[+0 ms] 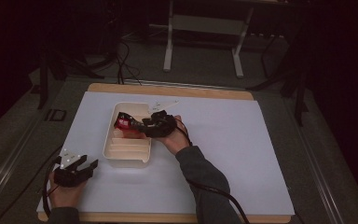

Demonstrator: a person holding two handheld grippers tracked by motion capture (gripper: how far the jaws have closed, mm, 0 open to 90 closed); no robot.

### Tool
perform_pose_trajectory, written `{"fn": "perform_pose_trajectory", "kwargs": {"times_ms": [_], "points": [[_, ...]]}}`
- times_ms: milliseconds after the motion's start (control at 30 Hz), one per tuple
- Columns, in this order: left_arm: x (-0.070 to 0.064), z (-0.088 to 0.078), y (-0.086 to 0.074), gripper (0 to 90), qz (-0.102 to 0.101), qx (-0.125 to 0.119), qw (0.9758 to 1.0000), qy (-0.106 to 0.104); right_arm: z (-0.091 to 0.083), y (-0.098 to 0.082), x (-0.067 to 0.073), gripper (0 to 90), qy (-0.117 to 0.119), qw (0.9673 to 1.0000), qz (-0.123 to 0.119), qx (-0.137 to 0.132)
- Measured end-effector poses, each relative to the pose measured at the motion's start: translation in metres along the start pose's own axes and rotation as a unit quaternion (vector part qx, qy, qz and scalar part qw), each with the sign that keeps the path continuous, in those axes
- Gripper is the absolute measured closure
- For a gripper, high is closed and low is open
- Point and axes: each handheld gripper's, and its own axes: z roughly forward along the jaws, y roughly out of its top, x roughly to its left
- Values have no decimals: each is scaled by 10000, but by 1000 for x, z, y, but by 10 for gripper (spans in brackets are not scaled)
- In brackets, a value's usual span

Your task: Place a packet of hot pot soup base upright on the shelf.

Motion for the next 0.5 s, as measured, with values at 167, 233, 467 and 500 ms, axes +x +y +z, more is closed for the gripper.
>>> {"fn": "perform_pose_trajectory", "kwargs": {"times_ms": [167, 233, 467, 500], "points": [[0, 0, 0, 493, 0, -2, 10000, 1, -9, 1, -1, 549, -77, 10000, -33, 46], [0, 0, 0, 493, -2, 1, 10000, 2, -12, 1, -2, 544, -99, 9999, -34, 86], [0, 0, 0, 492, -1, 3, 10000, 5, -23, -1, -4, 528, -175, 9996, -73, 229], [0, 0, 0, 492, 0, 3, 10000, 6, -26, -1, -5, 525, -204, 9994, -88, 250]]}}
